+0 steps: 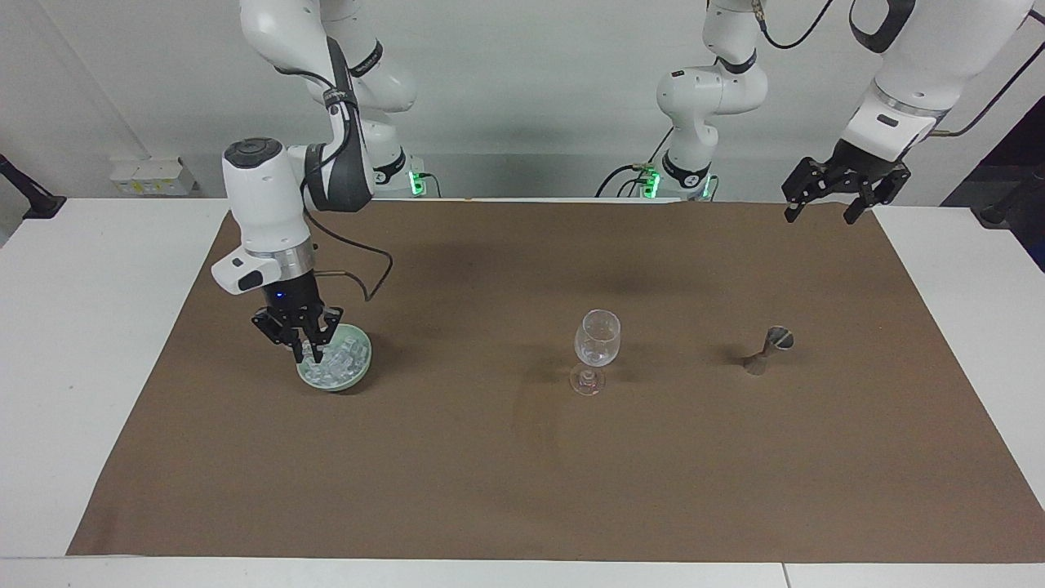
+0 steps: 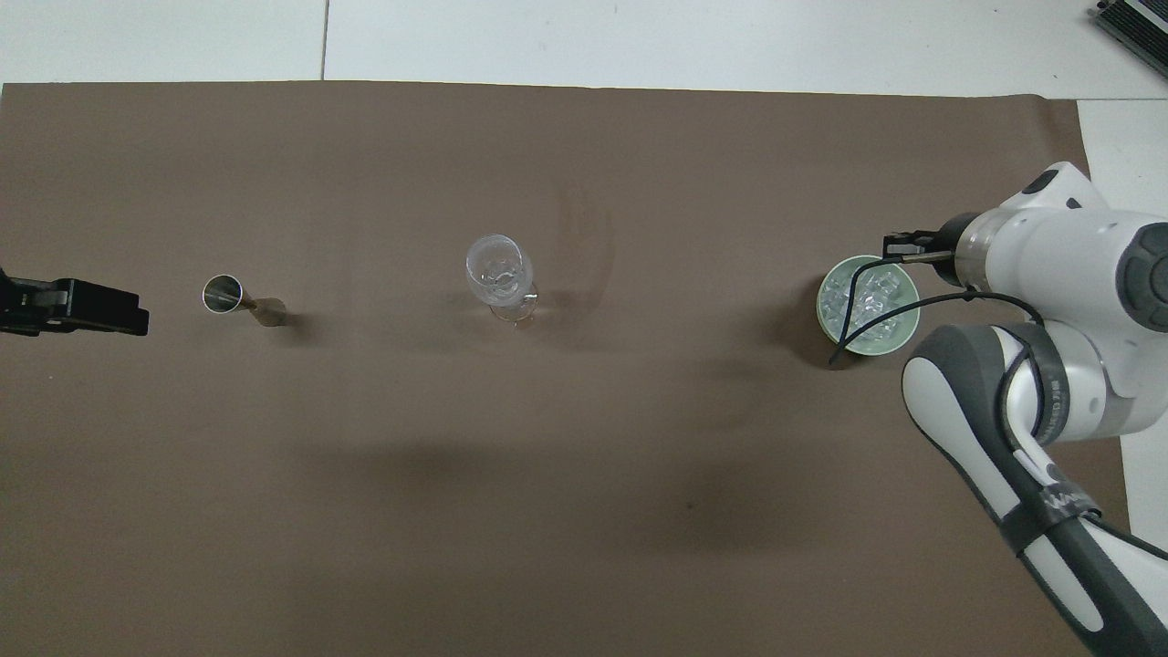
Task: Pour wine and add ice with both arms
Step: 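Lift the ice from the tin and carry it toward the clear cup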
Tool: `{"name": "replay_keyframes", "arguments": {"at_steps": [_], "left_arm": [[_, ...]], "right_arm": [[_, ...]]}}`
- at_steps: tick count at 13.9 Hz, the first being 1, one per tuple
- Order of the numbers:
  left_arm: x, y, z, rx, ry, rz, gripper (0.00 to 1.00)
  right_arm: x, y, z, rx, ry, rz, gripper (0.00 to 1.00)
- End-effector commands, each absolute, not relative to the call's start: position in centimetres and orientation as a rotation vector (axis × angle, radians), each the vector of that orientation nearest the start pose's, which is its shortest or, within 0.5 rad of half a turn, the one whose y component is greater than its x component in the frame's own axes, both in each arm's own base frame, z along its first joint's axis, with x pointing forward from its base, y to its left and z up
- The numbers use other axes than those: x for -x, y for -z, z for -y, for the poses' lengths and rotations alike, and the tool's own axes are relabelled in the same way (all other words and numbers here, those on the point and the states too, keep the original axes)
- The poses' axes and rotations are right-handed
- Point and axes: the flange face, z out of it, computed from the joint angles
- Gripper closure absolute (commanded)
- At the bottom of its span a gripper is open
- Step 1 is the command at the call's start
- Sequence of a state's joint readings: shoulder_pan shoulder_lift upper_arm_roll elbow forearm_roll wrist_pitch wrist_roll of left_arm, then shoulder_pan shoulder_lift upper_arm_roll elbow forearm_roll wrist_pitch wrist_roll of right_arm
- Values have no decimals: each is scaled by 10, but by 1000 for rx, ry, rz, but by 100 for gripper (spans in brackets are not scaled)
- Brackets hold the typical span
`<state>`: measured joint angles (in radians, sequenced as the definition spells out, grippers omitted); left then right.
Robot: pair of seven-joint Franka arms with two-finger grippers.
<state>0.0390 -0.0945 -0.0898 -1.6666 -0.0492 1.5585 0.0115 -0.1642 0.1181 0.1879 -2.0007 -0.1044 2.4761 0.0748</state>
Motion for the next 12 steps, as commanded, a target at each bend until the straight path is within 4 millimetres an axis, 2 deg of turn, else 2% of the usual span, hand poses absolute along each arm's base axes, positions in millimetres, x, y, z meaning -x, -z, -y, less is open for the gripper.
{"name": "replay_keyframes", "arguments": {"at_steps": [1,4,6,8,10,12], "left_arm": [[-504,-644,33,3167,-120,-130,0],[-498,-648,39,3165,-130,-148,0],[-498,-650,39,3167,-119,-134,0],[-498,-654,31,3171,-106,-108,0],[-498,-658,19,3174,-93,-75,0],[-498,-658,15,3175,-93,-62,0]], "right_arm": [[-617,-474,-16,3137,572,-8,100],[-614,-516,-26,3122,570,-14,100],[-607,-545,-42,3099,556,-11,100],[-601,-568,-46,3068,542,-42,100],[-602,-591,-72,3046,523,-88,100],[-598,-602,-107,3006,529,-172,100]]}}
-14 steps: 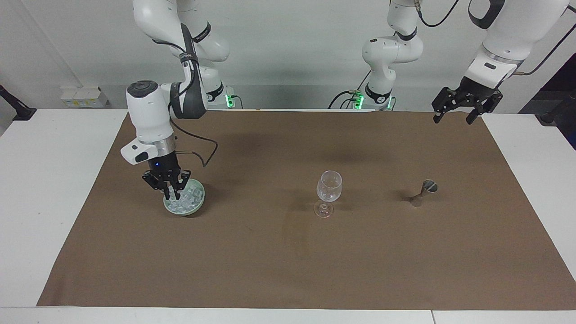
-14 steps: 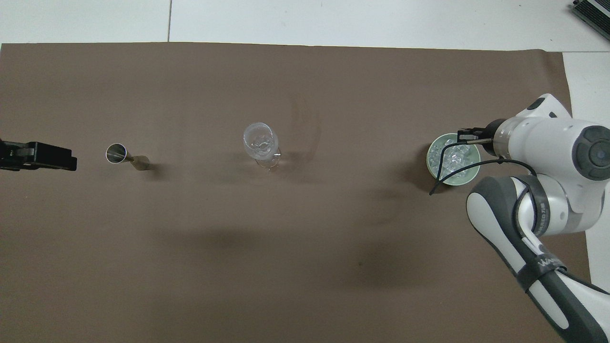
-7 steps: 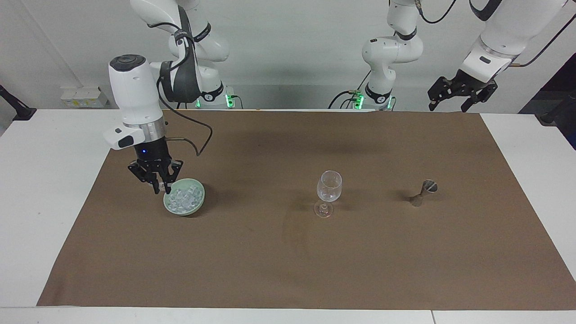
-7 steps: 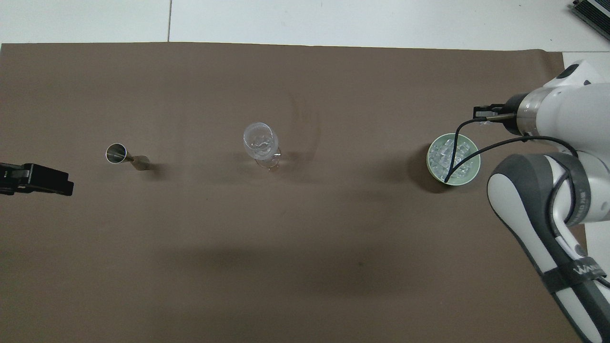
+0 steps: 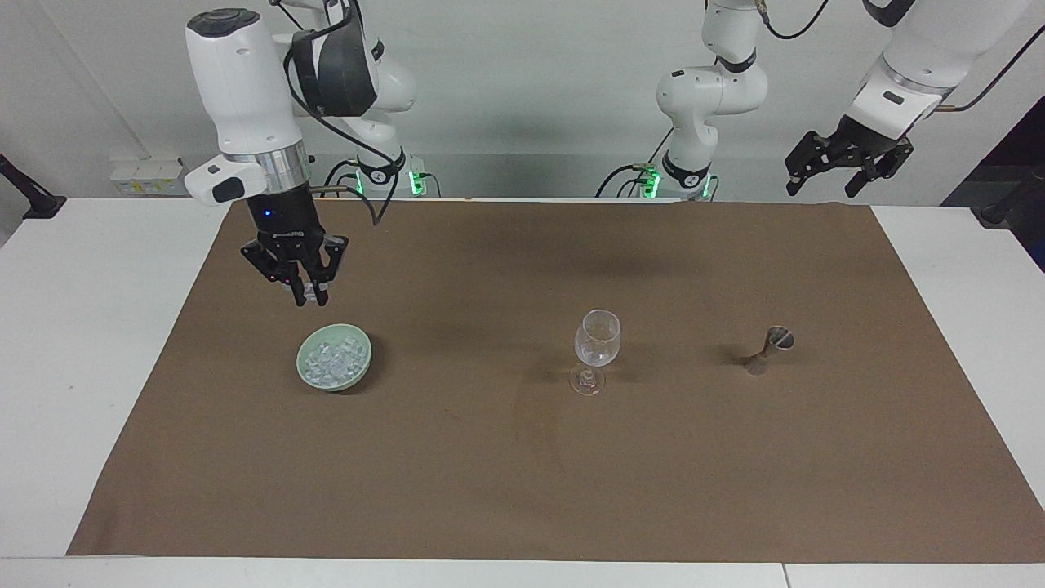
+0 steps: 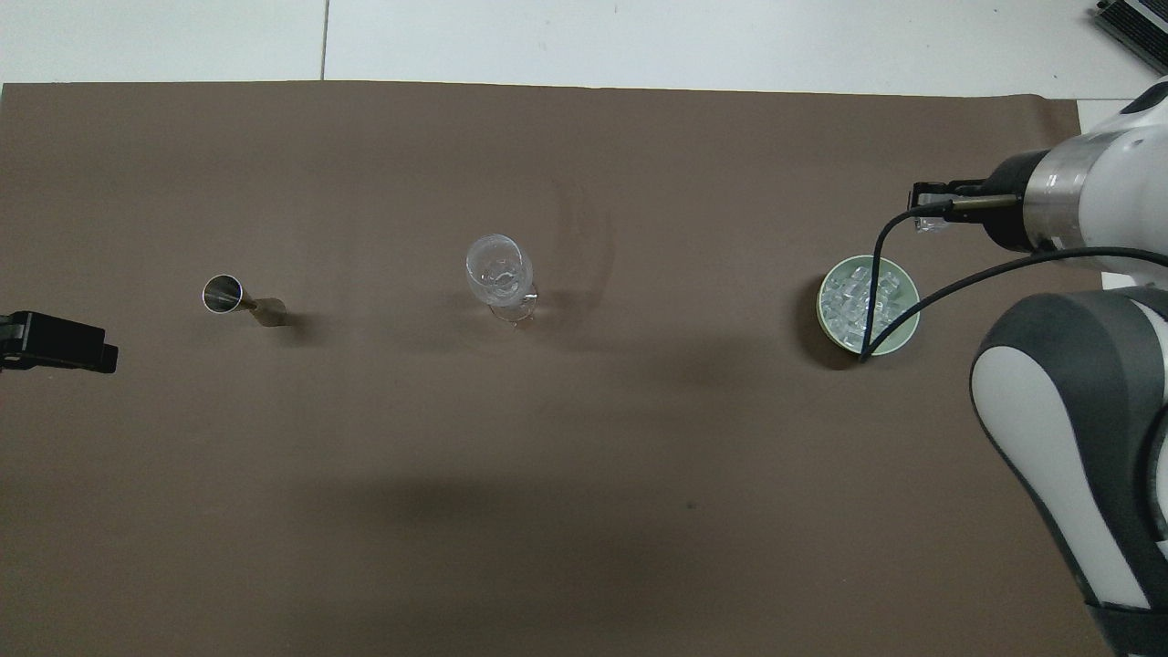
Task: Pour wine and add ice with both arms
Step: 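Lift the ice from the tin and carry it toward the clear cup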
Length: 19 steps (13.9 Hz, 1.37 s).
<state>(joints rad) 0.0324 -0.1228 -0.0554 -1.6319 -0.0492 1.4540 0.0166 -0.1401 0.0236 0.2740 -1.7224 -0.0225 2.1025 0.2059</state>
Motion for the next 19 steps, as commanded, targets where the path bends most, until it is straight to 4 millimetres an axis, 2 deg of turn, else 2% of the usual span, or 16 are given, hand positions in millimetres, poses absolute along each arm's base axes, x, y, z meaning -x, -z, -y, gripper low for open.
{"name": "replay_keyframes", "arguments": {"at_steps": [1,3,4,6,7,9,11,16,19], "left_arm": [[-498,-658,16,3175,-93,-65,0],[-498,-658,19,3174,-91,-77,0],[-498,-658,19,3174,-93,-74,0],[-498,-658,17,3175,-90,-70,0],[-498,-658,17,3175,-93,-70,0],[-498,-660,17,3175,-86,-67,0],[-497,-660,17,3175,-86,-70,0],[-497,-659,17,3175,-88,-70,0],[-497,-659,17,3175,-88,-70,0]], "right_arm": [[-596,-606,-127,2995,503,-192,100],[-591,-619,-166,2971,463,-253,100],[-585,-619,-190,2973,426,-249,100],[-583,-628,-219,2950,404,-281,100],[-581,-624,-244,2940,392,-283,100],[-581,-624,-275,2905,374,-336,100],[-581,-616,-309,2880,343,-360,100],[-591,-591,-371,2847,319,-408,100],[-592,-583,-383,2839,328,-406,100]]}}
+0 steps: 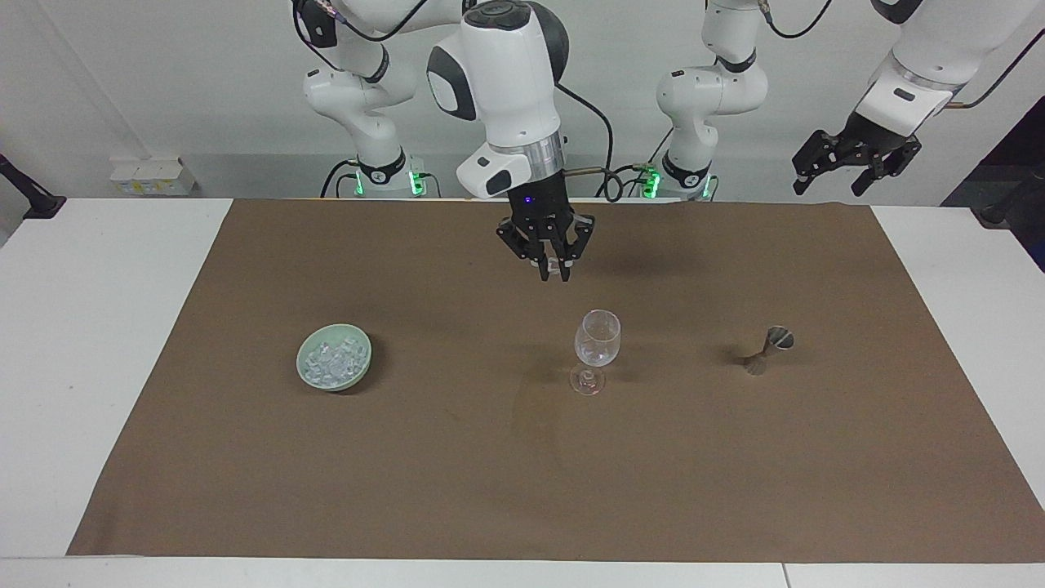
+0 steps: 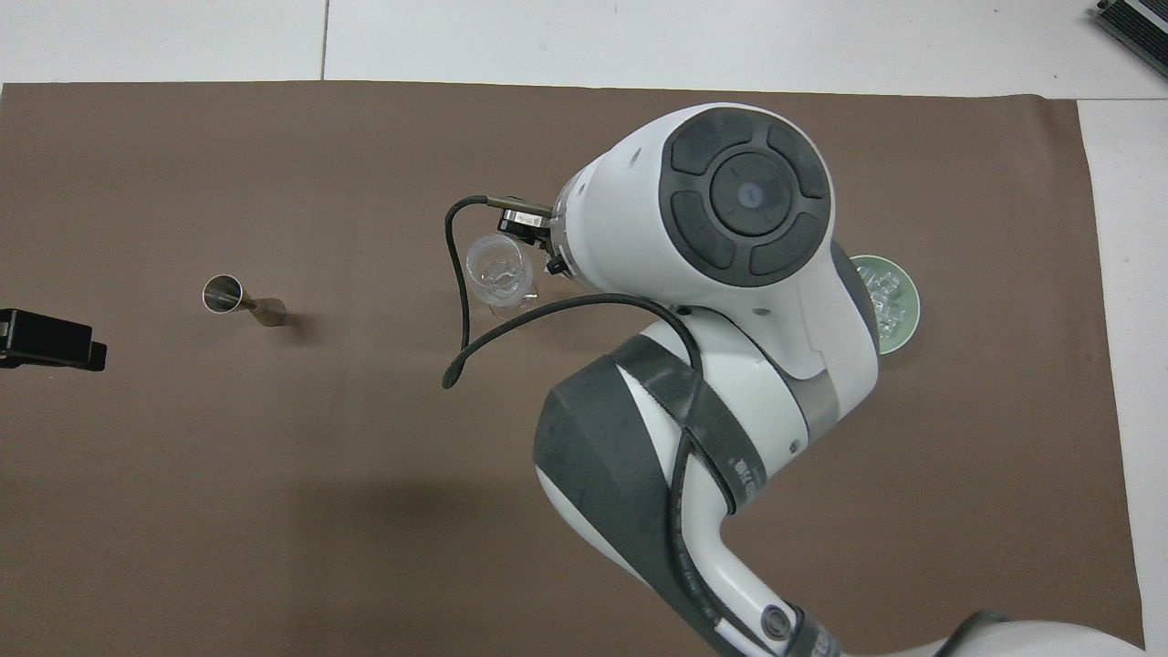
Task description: Pour wine and add ice with both arms
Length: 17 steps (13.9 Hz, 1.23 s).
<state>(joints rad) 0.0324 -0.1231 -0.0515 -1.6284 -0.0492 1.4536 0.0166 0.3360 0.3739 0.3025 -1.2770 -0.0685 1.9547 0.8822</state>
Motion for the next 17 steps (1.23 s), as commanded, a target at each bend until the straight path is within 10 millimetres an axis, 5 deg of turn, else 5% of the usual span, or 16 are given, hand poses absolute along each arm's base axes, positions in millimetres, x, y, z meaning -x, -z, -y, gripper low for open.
{"name": "replay_keyframes", "arguments": {"at_steps": [1,10,17], "left_arm": [[-497,-659,17,3175,-88,-67,0],[-497,-659,17,3175,-88,-70,0],[-497,-660,17,3175,-86,-70,0]], "right_arm": [[-595,-576,-390,2834,331,-411,100],[-615,-529,-429,2806,453,-393,100],[-604,-501,-451,2867,472,-366,100]]}}
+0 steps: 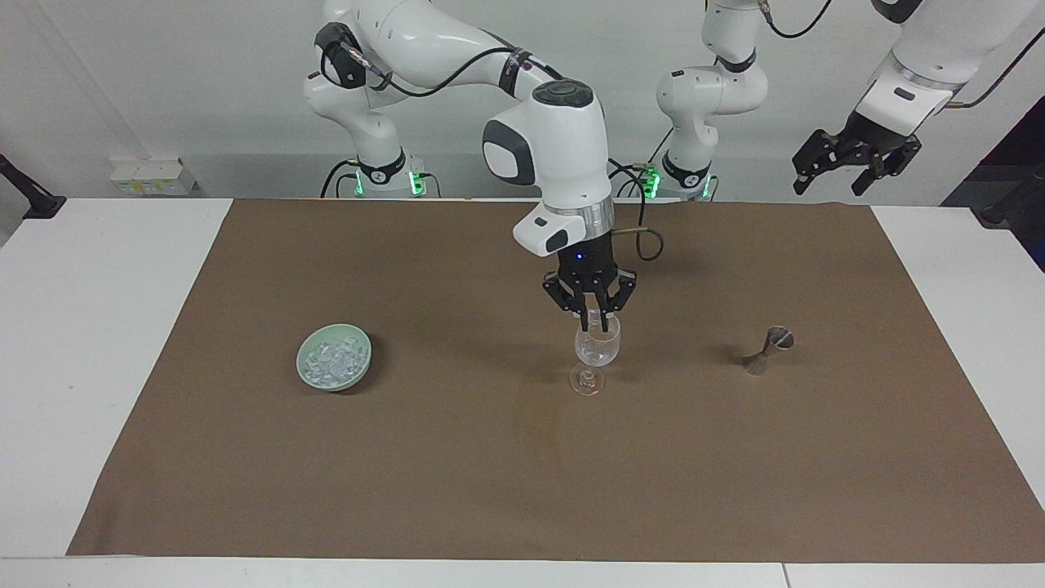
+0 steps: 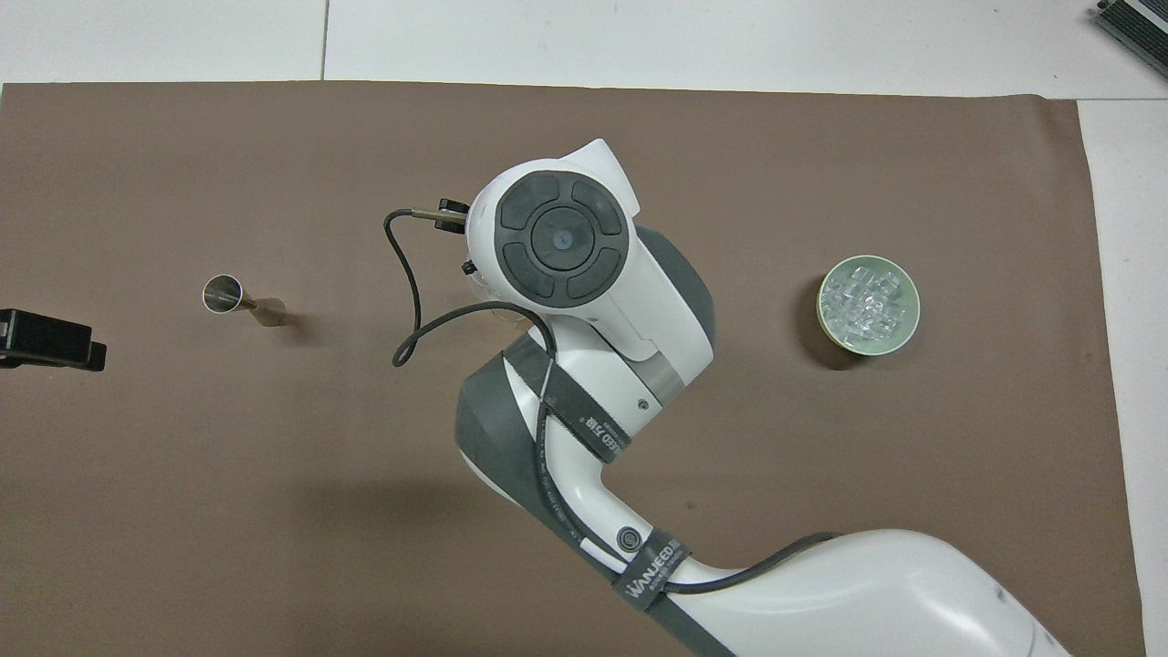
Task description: Pour wine and add ice with both arms
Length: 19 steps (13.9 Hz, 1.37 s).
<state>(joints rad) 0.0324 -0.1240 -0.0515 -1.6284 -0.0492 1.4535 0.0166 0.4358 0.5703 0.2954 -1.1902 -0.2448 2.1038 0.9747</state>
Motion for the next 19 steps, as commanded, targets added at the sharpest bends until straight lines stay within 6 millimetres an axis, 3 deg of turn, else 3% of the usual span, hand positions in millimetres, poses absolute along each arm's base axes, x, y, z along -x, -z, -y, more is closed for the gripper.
{"name": "replay_keyframes", "arguments": {"at_steps": [1,8,9,12,14,15,19], "left_arm": [[-497,-659,17,3175,-88,-67,0],[-497,-660,17,3175,-86,-70,0],[-497,-660,17,3175,-86,-70,0],[-497,-659,17,3175,-88,-70,0],[-497,-659,17,3175,-88,-70,0],[-497,-660,17,3175,-86,-70,0],[-497,-660,17,3175,-86,-70,0]], "right_arm": [[-603,-502,-452,2867,476,-362,100],[-607,-488,-455,2885,529,-317,100],[-606,-489,-455,2891,525,-316,96],[-606,-489,-456,2887,531,-311,63],[-605,-489,-456,2889,531,-313,47],[-605,-489,-456,2889,533,-314,43],[-602,-490,-460,2899,547,-292,43]]}}
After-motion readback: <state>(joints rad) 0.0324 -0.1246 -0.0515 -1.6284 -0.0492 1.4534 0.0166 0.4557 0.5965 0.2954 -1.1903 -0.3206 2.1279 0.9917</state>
